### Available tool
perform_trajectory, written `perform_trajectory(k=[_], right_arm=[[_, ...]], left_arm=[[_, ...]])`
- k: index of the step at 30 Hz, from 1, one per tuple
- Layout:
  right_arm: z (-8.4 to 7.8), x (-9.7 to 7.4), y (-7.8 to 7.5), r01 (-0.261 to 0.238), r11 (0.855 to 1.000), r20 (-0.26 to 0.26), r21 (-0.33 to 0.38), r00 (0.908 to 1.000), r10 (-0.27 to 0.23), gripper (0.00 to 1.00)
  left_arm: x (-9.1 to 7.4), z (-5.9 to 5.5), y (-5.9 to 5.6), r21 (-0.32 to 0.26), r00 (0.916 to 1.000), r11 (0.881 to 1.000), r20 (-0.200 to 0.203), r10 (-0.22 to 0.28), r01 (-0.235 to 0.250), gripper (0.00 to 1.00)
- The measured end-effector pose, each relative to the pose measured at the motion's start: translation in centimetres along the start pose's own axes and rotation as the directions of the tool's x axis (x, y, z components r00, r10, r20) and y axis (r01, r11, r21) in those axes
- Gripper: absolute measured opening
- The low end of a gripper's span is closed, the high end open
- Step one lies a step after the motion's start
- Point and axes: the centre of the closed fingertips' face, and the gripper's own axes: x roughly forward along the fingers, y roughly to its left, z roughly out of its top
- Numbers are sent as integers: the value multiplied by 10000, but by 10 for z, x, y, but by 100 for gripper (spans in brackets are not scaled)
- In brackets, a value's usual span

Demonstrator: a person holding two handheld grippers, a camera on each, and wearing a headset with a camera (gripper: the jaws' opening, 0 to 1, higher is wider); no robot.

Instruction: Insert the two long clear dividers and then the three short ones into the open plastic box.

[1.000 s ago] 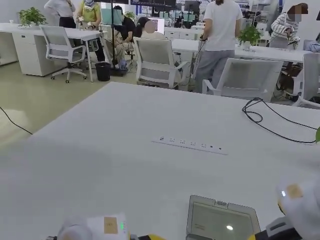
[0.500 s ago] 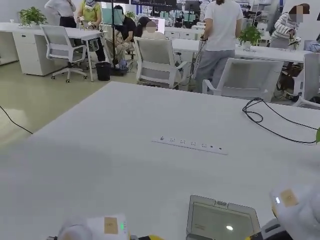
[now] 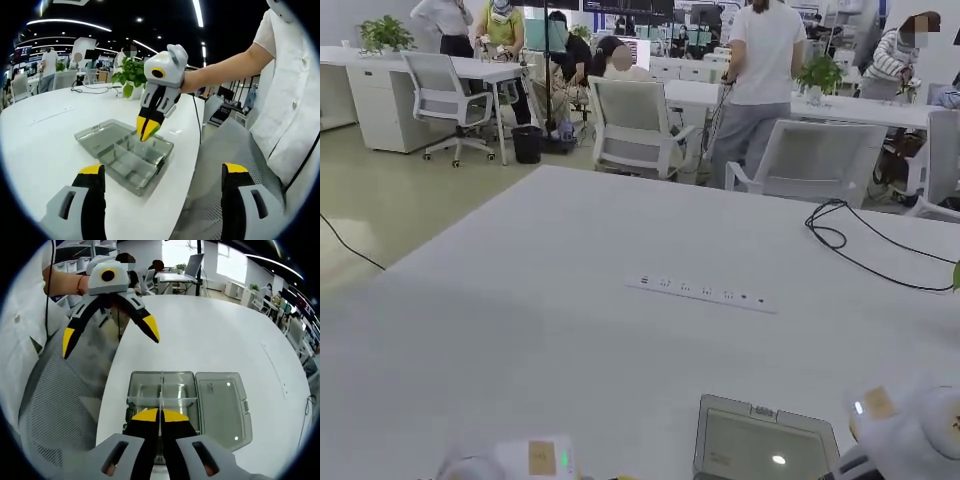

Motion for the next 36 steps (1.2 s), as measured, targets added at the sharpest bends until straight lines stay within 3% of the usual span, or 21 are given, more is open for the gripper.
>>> perform_trajectory(k=[23, 36], right_arm=[[-22, 29, 1, -345, 9993, -1290, -160, 9911, 322, 3], [-25, 31, 1, -380, 9991, -1467, -172, 9886, 351, 3]], left_arm=[[0, -1, 3, -77, 10000, 10000, 19, -39, 39, 100], [1, -2, 2, -39, 10000, 10000, -13, -66, 66, 100]])
